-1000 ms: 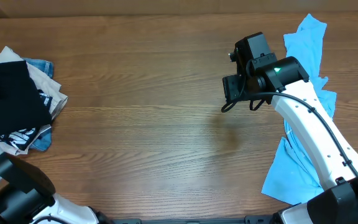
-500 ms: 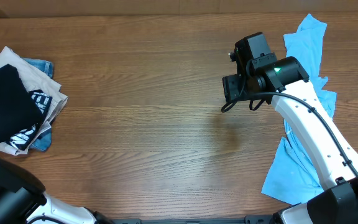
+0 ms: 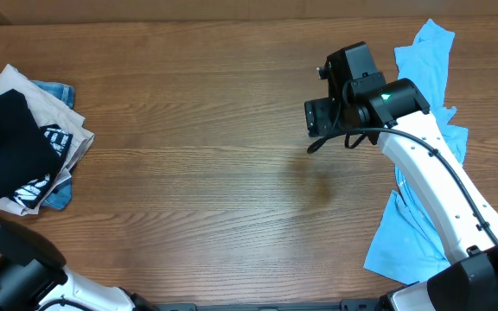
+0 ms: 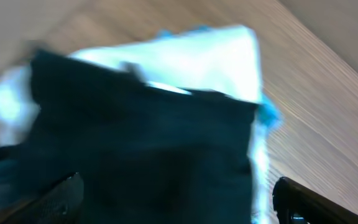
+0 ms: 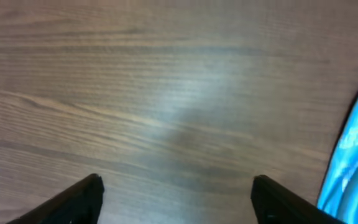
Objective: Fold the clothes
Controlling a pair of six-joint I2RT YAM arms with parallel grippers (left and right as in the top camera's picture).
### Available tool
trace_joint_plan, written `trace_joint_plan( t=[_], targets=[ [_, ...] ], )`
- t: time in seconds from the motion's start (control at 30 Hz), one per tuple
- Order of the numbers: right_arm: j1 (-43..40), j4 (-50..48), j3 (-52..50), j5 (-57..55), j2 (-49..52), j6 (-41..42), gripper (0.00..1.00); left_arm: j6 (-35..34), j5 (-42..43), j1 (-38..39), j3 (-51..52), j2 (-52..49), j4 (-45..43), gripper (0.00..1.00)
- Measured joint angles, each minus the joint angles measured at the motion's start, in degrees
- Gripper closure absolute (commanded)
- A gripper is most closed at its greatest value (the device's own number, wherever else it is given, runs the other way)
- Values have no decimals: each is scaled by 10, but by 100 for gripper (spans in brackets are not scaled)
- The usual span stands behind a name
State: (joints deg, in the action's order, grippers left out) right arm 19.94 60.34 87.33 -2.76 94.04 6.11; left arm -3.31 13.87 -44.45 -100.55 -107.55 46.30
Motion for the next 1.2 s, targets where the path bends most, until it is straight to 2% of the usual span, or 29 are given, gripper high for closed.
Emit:
trace_joint_plan(
  t=[0.03, 0.4, 0.57, 0.77, 0.93, 1.07, 1.2],
  targets=[
    [0, -10, 0, 5, 0, 0, 0, 5, 4, 16, 0, 3, 7, 0],
    [-2, -113, 0, 94, 0, 5, 0, 37, -2, 305, 0, 54, 92, 0],
    [-43, -146, 0, 101, 0, 28, 0, 38, -21, 411, 0, 55, 96, 0],
    [-141, -76, 0, 100, 0, 38, 0, 54, -21, 454, 0, 56, 139, 0],
    [-158, -12, 0, 99, -12, 43, 0, 92, -17, 453, 0, 71, 206, 0],
    [-158, 24, 0, 92, -60, 44, 0, 114, -26, 453, 1, 123, 239, 0],
    [-158, 11, -25, 86, -143, 44, 0, 125, -38, 453, 40, 222, 203, 0]
  ],
)
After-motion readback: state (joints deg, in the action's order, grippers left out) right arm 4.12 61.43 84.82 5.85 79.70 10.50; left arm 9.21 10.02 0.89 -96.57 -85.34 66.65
